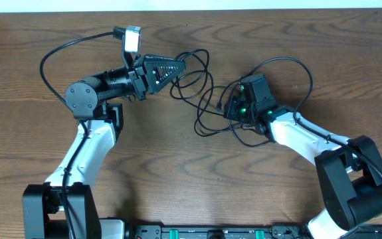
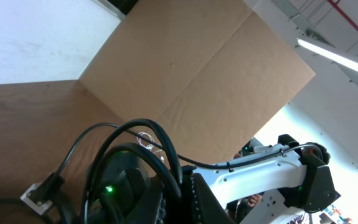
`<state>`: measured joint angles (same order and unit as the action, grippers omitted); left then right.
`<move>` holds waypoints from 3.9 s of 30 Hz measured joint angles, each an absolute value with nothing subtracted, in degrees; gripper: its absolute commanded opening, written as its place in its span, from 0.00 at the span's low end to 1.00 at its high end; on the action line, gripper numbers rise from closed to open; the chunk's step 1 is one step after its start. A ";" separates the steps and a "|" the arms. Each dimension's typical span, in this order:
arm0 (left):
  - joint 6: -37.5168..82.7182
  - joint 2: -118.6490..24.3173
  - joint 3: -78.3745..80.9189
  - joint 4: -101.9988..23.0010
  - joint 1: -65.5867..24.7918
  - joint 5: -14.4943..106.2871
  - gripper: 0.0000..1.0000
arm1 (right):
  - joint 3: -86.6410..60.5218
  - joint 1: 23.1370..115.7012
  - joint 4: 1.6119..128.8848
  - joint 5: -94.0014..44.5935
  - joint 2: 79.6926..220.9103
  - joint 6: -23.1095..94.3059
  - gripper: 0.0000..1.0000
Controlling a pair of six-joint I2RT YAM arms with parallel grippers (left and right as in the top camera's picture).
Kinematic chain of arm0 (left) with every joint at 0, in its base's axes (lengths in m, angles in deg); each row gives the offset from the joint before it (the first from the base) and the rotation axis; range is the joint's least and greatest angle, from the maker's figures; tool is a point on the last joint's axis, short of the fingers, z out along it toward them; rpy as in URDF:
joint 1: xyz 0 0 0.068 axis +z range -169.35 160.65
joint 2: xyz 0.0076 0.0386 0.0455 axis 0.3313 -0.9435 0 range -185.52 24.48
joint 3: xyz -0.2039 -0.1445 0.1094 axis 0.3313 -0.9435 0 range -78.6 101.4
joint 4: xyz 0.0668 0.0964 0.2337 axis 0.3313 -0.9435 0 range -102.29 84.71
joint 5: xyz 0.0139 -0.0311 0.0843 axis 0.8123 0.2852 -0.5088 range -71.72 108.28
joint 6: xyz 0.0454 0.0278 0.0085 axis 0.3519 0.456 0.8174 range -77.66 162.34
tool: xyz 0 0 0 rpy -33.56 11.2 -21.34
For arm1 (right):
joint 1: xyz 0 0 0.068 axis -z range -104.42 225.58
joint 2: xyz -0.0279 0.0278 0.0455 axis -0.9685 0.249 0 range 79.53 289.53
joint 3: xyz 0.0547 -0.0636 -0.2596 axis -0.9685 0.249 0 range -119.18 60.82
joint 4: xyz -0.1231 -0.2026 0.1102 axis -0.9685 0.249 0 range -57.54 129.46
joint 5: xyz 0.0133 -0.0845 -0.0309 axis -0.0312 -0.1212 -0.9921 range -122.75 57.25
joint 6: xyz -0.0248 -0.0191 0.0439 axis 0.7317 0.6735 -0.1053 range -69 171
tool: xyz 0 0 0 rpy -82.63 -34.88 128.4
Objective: Untangle cables
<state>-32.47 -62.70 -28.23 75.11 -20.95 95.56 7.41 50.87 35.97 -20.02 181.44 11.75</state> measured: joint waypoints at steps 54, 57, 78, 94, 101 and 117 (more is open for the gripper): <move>-31.33 -62.70 -28.23 75.11 -20.95 103.31 0.09 | 6.91 61.43 51.97 -37.65 167.56 22.96 0.63; -31.33 -62.70 -28.23 75.11 -20.95 103.27 0.09 | 6.91 62.81 51.99 -34.40 167.30 22.83 0.70; -21.23 -62.78 -28.28 43.70 -20.95 88.28 0.14 | 6.84 65.93 58.55 -24.91 151.91 25.41 0.97; -10.17 -62.76 -28.23 22.08 -20.95 81.76 0.17 | 6.84 60.86 59.64 -20.67 159.78 25.61 0.99; -3.05 -62.78 -28.23 6.46 -20.95 71.03 0.17 | 6.84 59.44 58.33 -20.76 160.45 25.68 0.99; 13.39 -62.78 -28.17 -19.14 -21.22 66.38 0.08 | 6.78 49.30 40.10 -24.04 177.13 25.78 0.99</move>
<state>13.39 -62.78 -28.17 -19.14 -21.22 66.38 6.78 49.30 40.10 -24.04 177.13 25.78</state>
